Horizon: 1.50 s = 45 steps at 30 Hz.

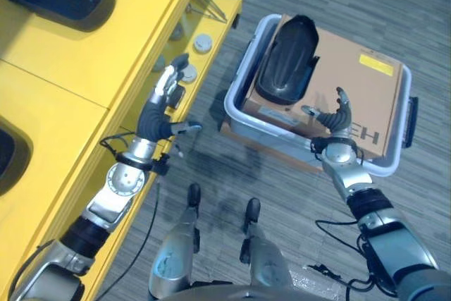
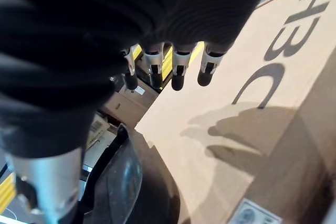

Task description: Move parts from the plastic box to the shelf.

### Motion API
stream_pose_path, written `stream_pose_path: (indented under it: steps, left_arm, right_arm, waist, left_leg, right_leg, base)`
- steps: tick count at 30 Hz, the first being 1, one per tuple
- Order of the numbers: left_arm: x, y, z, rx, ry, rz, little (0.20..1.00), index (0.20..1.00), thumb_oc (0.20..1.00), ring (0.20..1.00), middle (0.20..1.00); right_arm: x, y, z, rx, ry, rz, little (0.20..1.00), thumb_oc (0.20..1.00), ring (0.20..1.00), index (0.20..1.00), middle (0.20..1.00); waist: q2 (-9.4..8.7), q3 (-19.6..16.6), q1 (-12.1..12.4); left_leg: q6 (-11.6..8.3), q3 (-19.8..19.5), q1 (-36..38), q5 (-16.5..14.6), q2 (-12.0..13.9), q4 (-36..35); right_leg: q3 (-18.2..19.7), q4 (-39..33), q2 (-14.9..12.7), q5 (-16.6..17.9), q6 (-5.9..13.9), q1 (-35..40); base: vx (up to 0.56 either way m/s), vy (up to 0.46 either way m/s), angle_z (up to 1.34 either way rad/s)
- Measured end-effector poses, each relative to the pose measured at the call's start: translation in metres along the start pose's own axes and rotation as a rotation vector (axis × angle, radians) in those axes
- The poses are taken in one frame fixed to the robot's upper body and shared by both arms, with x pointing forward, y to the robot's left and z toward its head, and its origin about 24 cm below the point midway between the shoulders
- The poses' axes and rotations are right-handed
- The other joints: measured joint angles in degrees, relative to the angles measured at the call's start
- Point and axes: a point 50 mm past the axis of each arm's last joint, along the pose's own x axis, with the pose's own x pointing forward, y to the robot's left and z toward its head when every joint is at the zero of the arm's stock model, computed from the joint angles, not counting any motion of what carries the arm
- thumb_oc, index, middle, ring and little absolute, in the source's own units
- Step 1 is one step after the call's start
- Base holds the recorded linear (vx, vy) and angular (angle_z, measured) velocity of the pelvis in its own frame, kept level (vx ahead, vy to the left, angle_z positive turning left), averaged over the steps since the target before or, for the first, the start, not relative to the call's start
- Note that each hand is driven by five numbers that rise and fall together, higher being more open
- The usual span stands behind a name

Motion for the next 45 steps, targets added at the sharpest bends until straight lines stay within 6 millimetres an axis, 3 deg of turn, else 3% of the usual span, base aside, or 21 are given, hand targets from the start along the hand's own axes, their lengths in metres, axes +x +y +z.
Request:
stream_pose_path:
  steps: [6,8,9,14,16,20,27,32,33,36,45]
  left_arm:
    - [0.030,-0.015,0.005,-0.038,-0.019,-0.132,1.000,1.000,1.000,1.000,1.000]
    - [0.032,-0.021,-0.006,-0.044,0.049,-0.168,1.000,1.000,1.000,1.000,1.000]
    - [0.027,-0.023,-0.027,-0.056,0.179,-0.160,1.000,1.000,1.000,1.000,1.000]
    - [-0.012,-0.019,-0.077,-0.055,0.488,-0.099,1.000,1.000,1.000,1.000,1.000]
    - [-0.040,-0.017,-0.098,-0.057,0.641,-0.079,1.000,1.000,1.000,1.000,1.000]
    - [-0.068,-0.018,-0.118,-0.035,0.789,-0.094,1.000,1.000,1.000,1.000,1.000]
    - [-0.100,-0.031,-0.134,-0.037,0.944,-0.159,1.000,1.000,1.000,1.000,1.000]
    - [-0.122,-0.034,-0.148,-0.035,1.052,-0.138,1.000,1.000,1.000,1.000,1.000]
    - [-0.140,-0.035,-0.155,-0.032,1.120,-0.117,1.000,1.000,1.000,1.000,1.000]
    - [-0.171,-0.031,-0.159,-0.018,1.219,-0.092,1.000,1.000,1.000,1.000,1.000]
    - [-0.227,-0.024,-0.153,-0.018,1.338,-0.030,1.000,1.000,1.000,1.000,1.000]
  right_arm:
    - [0.015,-0.001,0.020,0.013,-0.040,-0.033,1.000,1.000,1.000,1.000,1.000]
    - [0.021,-0.001,0.028,0.003,-0.067,-0.041,1.000,1.000,1.000,1.000,1.000]
    - [0.025,-0.004,0.037,-0.011,-0.096,-0.050,1.000,1.000,1.000,1.000,1.000]
    - [0.038,-0.012,0.051,-0.036,-0.123,-0.074,1.000,1.000,1.000,1.000,1.000]
    - [0.048,-0.022,0.054,-0.081,-0.115,-0.102,1.000,1.000,1.000,1.000,1.000]
    - [0.060,-0.030,0.068,-0.145,-0.138,-0.116,1.000,1.000,1.000,1.000,1.000]
    - [0.078,-0.049,0.098,-0.244,-0.167,-0.156,1.000,1.000,1.000,1.000,1.000]
    - [0.083,-0.048,0.107,-0.274,-0.159,-0.129,1.000,1.000,1.000,1.000,1.000]
    - [0.083,-0.046,0.104,-0.306,-0.152,-0.133,1.000,1.000,1.000,1.000,1.000]
    - [0.084,-0.049,0.112,-0.294,-0.170,-0.173,1.000,1.000,1.000,1.000,1.000]
    - [0.083,-0.059,0.126,-0.206,-0.214,-0.320,1.000,1.000,1.000,1.000,1.000]
  waist:
    - [0.42,0.2,-1.3]
    - [0.44,0.2,-2.0]
    - [0.78,0.4,-2.2]
    - [1.69,1.0,-1.9]
    - [2.33,1.5,-1.7]
    - [3.79,3.1,-1.2]
    - [5.86,6.7,-0.3]
    - [6.26,7.5,0.8]
    - [6.27,7.6,1.3]
    - [6.26,7.7,1.5]
    - [6.25,7.6,2.6]
  left_leg:
    - [-0.04,-0.4,2.3,-0.7,0.2,0.0]
    - [0.00,-0.4,2.3,-0.8,0.0,0.0]
    - [-0.05,-0.4,2.3,-0.9,-0.2,0.0]
    - [-0.02,-0.3,0.8,-1.1,-0.4,0.0]
    - [-0.63,-0.3,-0.6,-0.7,-0.5,0.0]
    - [-0.75,-0.5,-2.6,0.2,-0.2,0.0]
    - [-1.00,-0.6,-5.2,1.5,0.0,0.0]
    - [-0.43,-0.6,-6.4,2.0,-0.3,0.0]
    - [-0.45,-0.8,-6.6,2.0,-0.3,0.0]
    - [-0.47,-1.4,-7.0,2.0,-0.4,0.0]
    - [-0.65,-2.2,-6.5,2.1,-0.7,0.0]
  right_leg:
    - [-0.1,0.0,0.1,0.9,-1.14,1.8]
    - [-0.1,0.0,-0.1,0.9,-1.14,1.8]
    - [-0.1,0.0,-0.3,0.9,-1.14,1.7]
    - [0.0,0.0,-0.5,0.8,-1.14,0.0]
    - [0.0,0.0,-0.6,0.7,-1.01,-1.3]
    - [0.0,-0.4,-0.5,0.3,-0.93,-3.3]
    - [-0.1,-0.3,-0.4,1.7,-0.19,-5.7]
    - [-0.8,0.0,-0.5,1.9,-0.16,-6.9]
    - [-1.4,0.0,-0.5,1.9,-0.16,-6.9]
    - [-2.0,0.0,-0.5,1.9,-0.17,-7.0]
    - [-3.1,0.0,-0.7,1.7,-0.35,-5.9]
  base:
    - [0.01,0.052,-0.06]
    - [-0.01,0.069,0.00]
    - [-0.03,0.070,-0.03]
    - [-0.03,0.040,-0.07]
    - [-0.05,0.040,0.01]
    - [-0.04,0.042,0.01]
    - [-0.06,0.045,0.01]
    - [-0.04,0.013,0.01]
    - [-0.03,-0.025,0.08]
    - [-0.03,-0.017,0.09]
    - [0.00,0.028,0.08]
